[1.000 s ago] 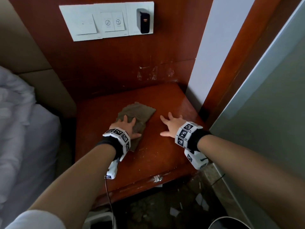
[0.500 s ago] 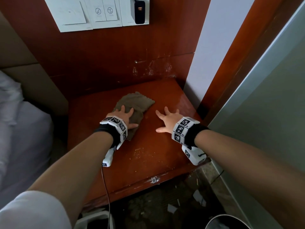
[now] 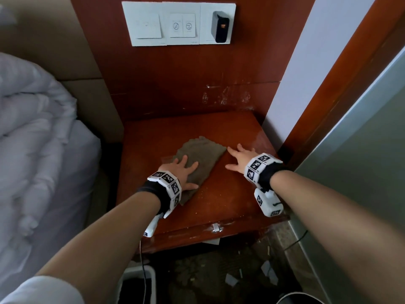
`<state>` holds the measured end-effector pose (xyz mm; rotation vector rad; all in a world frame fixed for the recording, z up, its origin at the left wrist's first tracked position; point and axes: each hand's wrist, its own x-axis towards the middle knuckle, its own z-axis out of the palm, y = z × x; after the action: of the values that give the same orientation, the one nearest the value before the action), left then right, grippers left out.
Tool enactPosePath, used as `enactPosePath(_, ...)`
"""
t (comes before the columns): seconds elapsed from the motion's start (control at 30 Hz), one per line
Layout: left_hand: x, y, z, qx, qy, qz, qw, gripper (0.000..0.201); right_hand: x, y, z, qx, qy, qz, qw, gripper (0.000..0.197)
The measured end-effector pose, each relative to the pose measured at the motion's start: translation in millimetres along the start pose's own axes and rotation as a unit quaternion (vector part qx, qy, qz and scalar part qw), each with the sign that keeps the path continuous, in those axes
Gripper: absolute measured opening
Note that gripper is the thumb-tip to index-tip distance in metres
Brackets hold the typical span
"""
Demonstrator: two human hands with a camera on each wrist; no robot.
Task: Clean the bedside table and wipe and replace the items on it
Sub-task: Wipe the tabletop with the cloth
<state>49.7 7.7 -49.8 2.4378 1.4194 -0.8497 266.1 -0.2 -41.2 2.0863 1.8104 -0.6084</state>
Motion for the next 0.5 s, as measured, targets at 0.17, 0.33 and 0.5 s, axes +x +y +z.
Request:
enactPosePath(0.17, -20, 4, 9, -0.011, -0.010, 0.015, 1.000, 0.080, -24, -26, -17, 0.081, 0.148, -0.018, 0.986, 0.051)
enactPosePath(0.33, -44, -21, 5, -0.129, 0.055, 0.029, 0.990, 0.077, -33, -74, -4, 0.018, 0.087, -0.156, 0.984, 0.050)
enactPosePath(0.5, -53, -59, 17, -0.189, 0.091, -0.065, 0.975, 0.069, -23, -99, 11, -0.054, 0.025, -0.177, 0.982, 0.073)
